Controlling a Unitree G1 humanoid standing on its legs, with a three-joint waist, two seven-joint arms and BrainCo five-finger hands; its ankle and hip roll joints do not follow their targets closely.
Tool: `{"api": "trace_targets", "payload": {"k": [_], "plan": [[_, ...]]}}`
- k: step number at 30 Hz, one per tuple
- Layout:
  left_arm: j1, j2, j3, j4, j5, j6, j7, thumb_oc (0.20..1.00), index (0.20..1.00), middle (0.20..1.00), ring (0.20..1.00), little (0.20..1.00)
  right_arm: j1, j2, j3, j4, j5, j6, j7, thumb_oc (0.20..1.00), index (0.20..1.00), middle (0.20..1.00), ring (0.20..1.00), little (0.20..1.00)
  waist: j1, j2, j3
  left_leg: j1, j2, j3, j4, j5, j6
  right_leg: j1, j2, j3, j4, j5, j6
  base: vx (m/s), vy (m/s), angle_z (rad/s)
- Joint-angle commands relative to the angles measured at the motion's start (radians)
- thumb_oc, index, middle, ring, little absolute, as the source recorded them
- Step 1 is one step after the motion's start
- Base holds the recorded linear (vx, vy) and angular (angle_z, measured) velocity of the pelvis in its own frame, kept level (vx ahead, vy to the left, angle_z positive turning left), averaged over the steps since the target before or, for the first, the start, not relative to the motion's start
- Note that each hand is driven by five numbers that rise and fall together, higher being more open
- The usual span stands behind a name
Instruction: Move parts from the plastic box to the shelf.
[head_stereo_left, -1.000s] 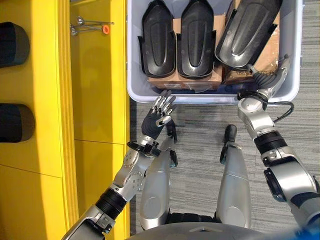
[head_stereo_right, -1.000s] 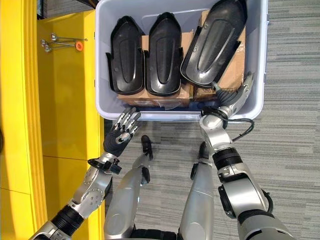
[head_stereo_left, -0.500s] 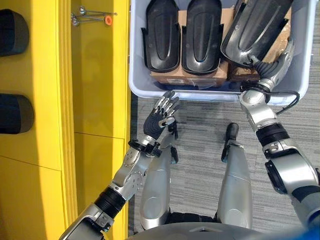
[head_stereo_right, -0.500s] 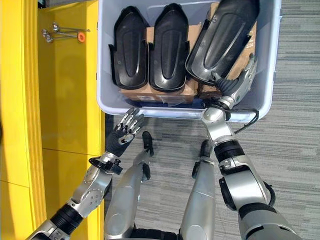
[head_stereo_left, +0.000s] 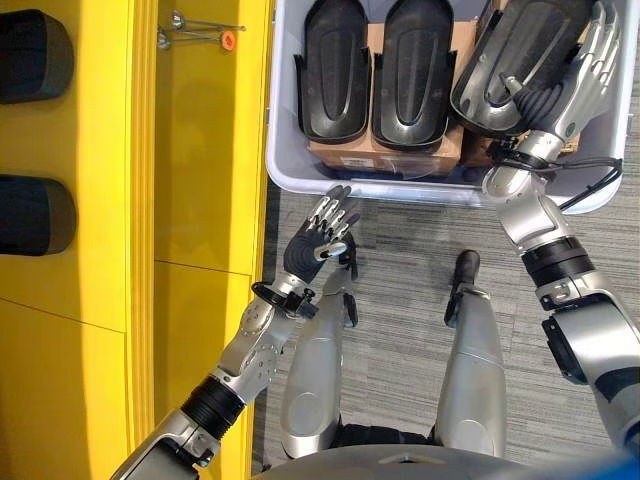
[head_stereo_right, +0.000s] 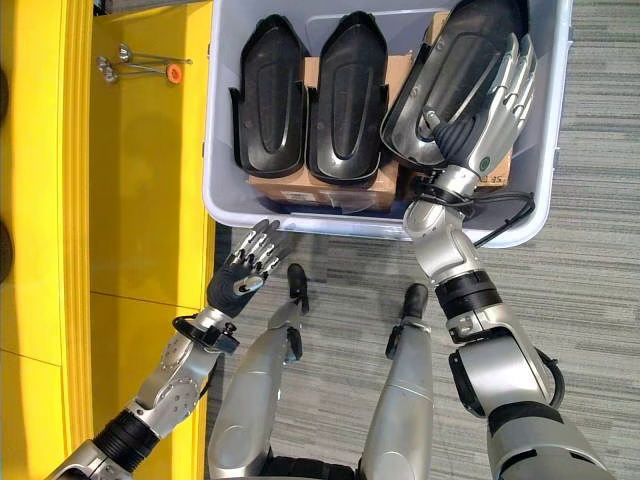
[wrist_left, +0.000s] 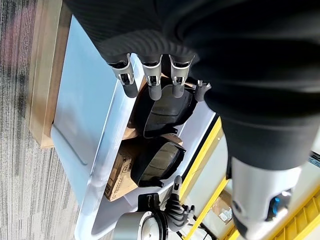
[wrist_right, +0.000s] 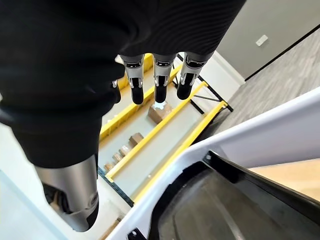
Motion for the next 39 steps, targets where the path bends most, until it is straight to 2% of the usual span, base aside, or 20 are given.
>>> {"api": "trace_targets", "payload": {"k": [1,5,8,11,15,16,17,19,20,22,30,37,39], "plan": [[0.018,-0.018,-0.018,-0.120,-0.004,-0.066,-0.020,1.000,1.000,1.000,1.000,1.000,-0.061,-0.059,-0.023,0.006,0.107,-0.042,-0.049,1.000,1.000,1.000,1.000,1.000,-0.008,0.117,-0.012,-0.020,-0.072,-0.056,0.046,-0.117,0.026,0.056,0.093,-0.028,0.015,-0.080,-0.076,0.00,0.000,0.00],[0.017,-0.017,-0.015,-0.128,-0.001,-0.057,-0.017,1.000,1.000,1.000,1.000,1.000,-0.048,-0.030,-0.061,0.033,0.256,-0.052,-0.020,1.000,1.000,1.000,1.000,1.000,-0.008,0.119,-0.012,-0.028,-0.071,-0.055,0.045,-0.117,0.027,0.046,0.097,-0.026,0.024,-0.083,-0.078,0.00,0.000,0.00],[0.009,-0.017,-0.019,-0.129,0.023,-0.060,-0.002,1.000,1.000,1.000,1.000,1.000,-0.048,-0.008,-0.081,0.076,0.287,-0.080,-0.014,1.000,1.000,1.000,1.000,1.000,-0.004,0.118,-0.012,-0.042,-0.073,-0.058,0.054,-0.120,0.028,0.036,0.099,-0.025,0.034,-0.088,-0.081,0.00,-0.037,0.00],[-0.002,-0.012,-0.016,-0.130,-0.006,-0.059,0.021,1.000,1.000,1.000,1.000,1.000,-0.051,0.013,-0.093,0.092,0.350,-0.123,-0.057,1.000,1.000,1.000,1.000,1.000,0.001,0.112,-0.012,-0.061,-0.074,-0.062,0.064,-0.123,0.032,0.020,0.103,-0.026,0.039,-0.087,-0.081,-0.01,-0.053,0.01],[-0.013,-0.017,-0.016,-0.139,0.014,-0.044,0.025,1.000,1.000,1.000,1.000,1.000,-0.052,0.021,-0.105,0.105,0.348,-0.143,-0.007,1.000,1.000,1.000,1.000,1.000,0.003,0.109,-0.012,-0.078,-0.077,-0.066,0.072,-0.123,0.033,0.009,0.108,-0.027,0.046,-0.089,-0.083,0.00,-0.014,0.02],[-0.008,-0.032,-0.014,-0.141,-0.113,-0.028,-0.019,1.000,1.000,1.000,1.000,1.000,-0.058,0.027,-0.098,0.103,0.376,-0.151,0.026,1.000,1.000,1.000,1.000,1.000,0.006,0.109,-0.012,-0.087,-0.076,-0.067,0.075,-0.122,0.032,0.000,0.109,-0.027,0.050,-0.090,-0.088,0.01,0.012,0.03],[-0.002,-0.045,-0.009,-0.140,-0.176,-0.026,-0.033,1.000,1.000,1.000,1.000,1.000,-0.059,0.031,-0.089,0.099,0.364,-0.153,0.027,1.000,1.000,1.000,1.000,1.000,0.007,0.109,-0.012,-0.090,-0.077,-0.067,0.078,-0.123,0.033,-0.003,0.110,-0.025,0.052,-0.091,-0.087,0.00,0.000,0.00],[0.005,-0.057,0.007,-0.143,-0.220,-0.042,-0.030,1.000,1.000,1.000,1.000,1.000,-0.051,0.040,-0.074,0.074,0.367,-0.148,0.046,1.000,1.000,1.000,1.000,1.000,0.006,0.101,-0.012,-0.100,-0.080,-0.076,0.094,-0.127,0.035,-0.010,0.110,-0.022,0.064,-0.094,-0.088,0.04,-0.019,0.03],[0.011,-0.066,0.013,-0.145,-0.206,-0.034,-0.021,1.000,1.000,1.000,1.000,1.000,-0.045,0.049,-0.071,0.069,0.389,-0.160,0.052,1.000,1.000,1.000,1.000,1.000,0.007,0.090,-0.012,-0.086,-0.089,-0.086,0.107,-0.154,0.031,0.010,0.106,-0.016,0.073,-0.120,-0.083,0.07,-0.071,0.09],[0.014,-0.060,0.030,-0.148,-0.197,-0.010,-0.027,1.000,1.000,1.000,1.000,1.000,-0.062,0.044,-0.082,0.087,0.366,-0.157,0.065,1.000,1.000,1.000,1.000,1.000,0.017,0.083,-0.012,-0.096,-0.091,-0.096,0.115,-0.157,0.035,0.006,0.106,-0.024,0.080,-0.122,-0.084,0.03,-0.089,0.12],[0.036,-0.040,0.041,-0.152,-0.181,0.001,-0.047,1.000,1.000,1.000,1.000,1.000,-0.121,0.012,-0.093,0.100,0.335,-0.115,0.065,1.000,1.000,1.000,1.000,1.000,0.038,0.076,-0.012,-0.110,-0.097,-0.110,0.125,-0.160,0.038,0.004,0.106,-0.034,0.092,-0.127,-0.083,0.01,-0.021,0.11],[0.045,-0.024,0.051,-0.153,-0.182,0.006,-0.069,1.000,1.000,1.000,1.000,1.000,-0.156,-0.021,-0.095,0.136,0.415,-0.080,0.107,1.000,1.000,1.000,1.000,1.000,0.048,0.070,-0.012,-0.126,-0.098,-0.112,0.138,-0.165,0.040,-0.003,0.105,-0.036,0.100,-0.130,-0.083,0.01,0.002,0.06],[0.041,-0.014,0.055,-0.159,-0.164,0.007,-0.072,1.000,1.000,1.000,1.000,1.000,-0.164,-0.025,-0.099,0.175,0.551,-0.099,0.102,1.000,1.000,1.000,1.000,1.000,0.053,0.067,-0.012,-0.134,-0.098,-0.114,0.145,-0.168,0.041,-0.003,0.104,-0.038,0.100,-0.131,-0.082,0.00,0.000,0.00]]}}
